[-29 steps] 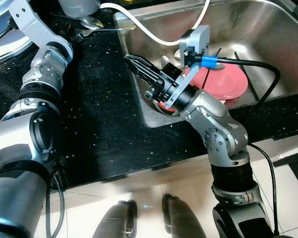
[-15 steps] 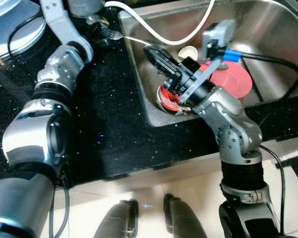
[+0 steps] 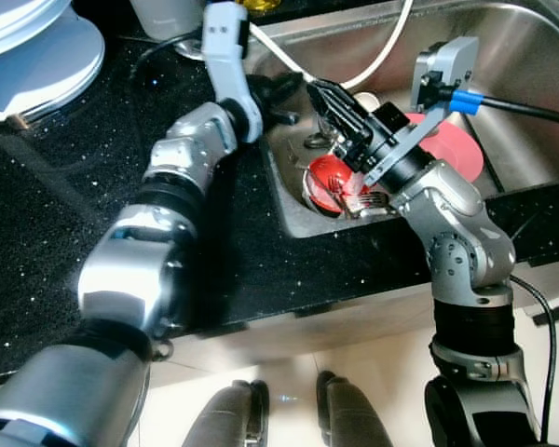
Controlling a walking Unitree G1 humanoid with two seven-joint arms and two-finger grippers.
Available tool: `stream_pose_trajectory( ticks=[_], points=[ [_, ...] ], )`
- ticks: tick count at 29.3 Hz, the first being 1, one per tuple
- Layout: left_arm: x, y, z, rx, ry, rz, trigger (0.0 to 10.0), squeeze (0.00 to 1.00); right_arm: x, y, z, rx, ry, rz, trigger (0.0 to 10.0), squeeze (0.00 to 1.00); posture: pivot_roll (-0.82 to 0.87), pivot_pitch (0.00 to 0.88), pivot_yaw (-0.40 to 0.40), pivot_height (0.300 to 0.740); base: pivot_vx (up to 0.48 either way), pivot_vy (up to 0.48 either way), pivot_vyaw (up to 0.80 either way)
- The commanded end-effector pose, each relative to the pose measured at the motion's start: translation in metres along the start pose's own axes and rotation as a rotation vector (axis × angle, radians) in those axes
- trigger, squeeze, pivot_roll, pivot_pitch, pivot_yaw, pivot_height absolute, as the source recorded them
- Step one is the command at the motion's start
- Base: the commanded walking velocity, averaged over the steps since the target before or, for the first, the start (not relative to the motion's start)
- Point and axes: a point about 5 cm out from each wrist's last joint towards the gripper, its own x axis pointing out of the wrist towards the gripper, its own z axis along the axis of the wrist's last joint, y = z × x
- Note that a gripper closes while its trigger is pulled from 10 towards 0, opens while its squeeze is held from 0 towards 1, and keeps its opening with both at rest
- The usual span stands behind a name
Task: Kitchen organization
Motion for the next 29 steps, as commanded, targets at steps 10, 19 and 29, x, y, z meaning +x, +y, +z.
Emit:
stream_pose_trajectory(
  ticks=[10,19,29],
  points=[
    [-0.045,0.046,0.069,0.139,-0.323,0.36,10.0,0.0,0.003,0.007,-0.005,0.015,-0.004,0.022,10.0,0.0,-0.1,0.201,0.134,0.74,0.0,0.0,0.0],
    [-0.092,0.077,0.084,0.633,-0.017,0.796,10.0,0.0,0.003,0.011,-0.006,0.014,-0.011,0.028,10.0,0.0,-0.09,0.193,0.145,0.74,0.0,0.0,0.0],
    [-0.184,0.101,0.08,0.587,-0.01,1.231,10.0,0.0,0.001,0.008,-0.01,0.015,-0.011,0.006,10.0,0.0,-0.04,0.172,0.152,0.74,0.0,0.0,0.0]
  ],
)
